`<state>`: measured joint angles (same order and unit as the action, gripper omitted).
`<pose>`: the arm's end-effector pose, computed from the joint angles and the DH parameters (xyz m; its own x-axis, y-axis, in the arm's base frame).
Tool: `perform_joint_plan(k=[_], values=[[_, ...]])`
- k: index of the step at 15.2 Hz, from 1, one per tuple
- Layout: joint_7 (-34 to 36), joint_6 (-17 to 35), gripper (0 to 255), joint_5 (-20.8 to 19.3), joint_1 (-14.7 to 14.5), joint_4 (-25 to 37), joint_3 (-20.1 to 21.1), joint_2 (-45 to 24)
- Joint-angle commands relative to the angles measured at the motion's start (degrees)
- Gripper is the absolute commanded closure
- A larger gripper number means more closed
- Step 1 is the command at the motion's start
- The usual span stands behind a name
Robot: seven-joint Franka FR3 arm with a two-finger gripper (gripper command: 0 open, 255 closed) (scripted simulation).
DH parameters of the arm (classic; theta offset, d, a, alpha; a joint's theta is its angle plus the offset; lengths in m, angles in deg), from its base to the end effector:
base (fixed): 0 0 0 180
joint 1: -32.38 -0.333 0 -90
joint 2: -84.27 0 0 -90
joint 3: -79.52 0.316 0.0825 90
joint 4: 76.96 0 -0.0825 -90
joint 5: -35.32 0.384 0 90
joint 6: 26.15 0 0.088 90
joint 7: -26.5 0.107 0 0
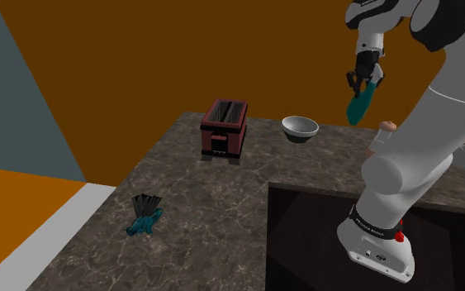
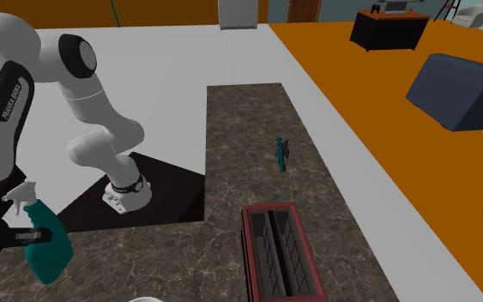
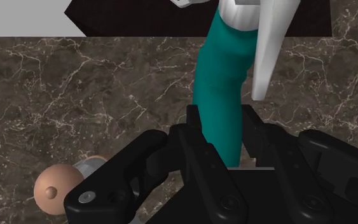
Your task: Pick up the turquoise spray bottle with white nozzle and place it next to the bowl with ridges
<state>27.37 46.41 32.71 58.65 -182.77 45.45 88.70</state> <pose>0.2254 -0.4224 0.5168 0.4250 -0.7589 -0.4934 -0.8701 -0.4929 0.0087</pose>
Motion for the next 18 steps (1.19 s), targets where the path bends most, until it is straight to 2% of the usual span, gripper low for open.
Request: perform_joint_plan(k=[1, 18], values=[[-0.07, 1.72, 255, -0.1, 0.08, -1.75, -0.08, 0.09], [-1.07, 14.63, 255, 0.8, 0.43, -12.38, -0.7, -2.63]])
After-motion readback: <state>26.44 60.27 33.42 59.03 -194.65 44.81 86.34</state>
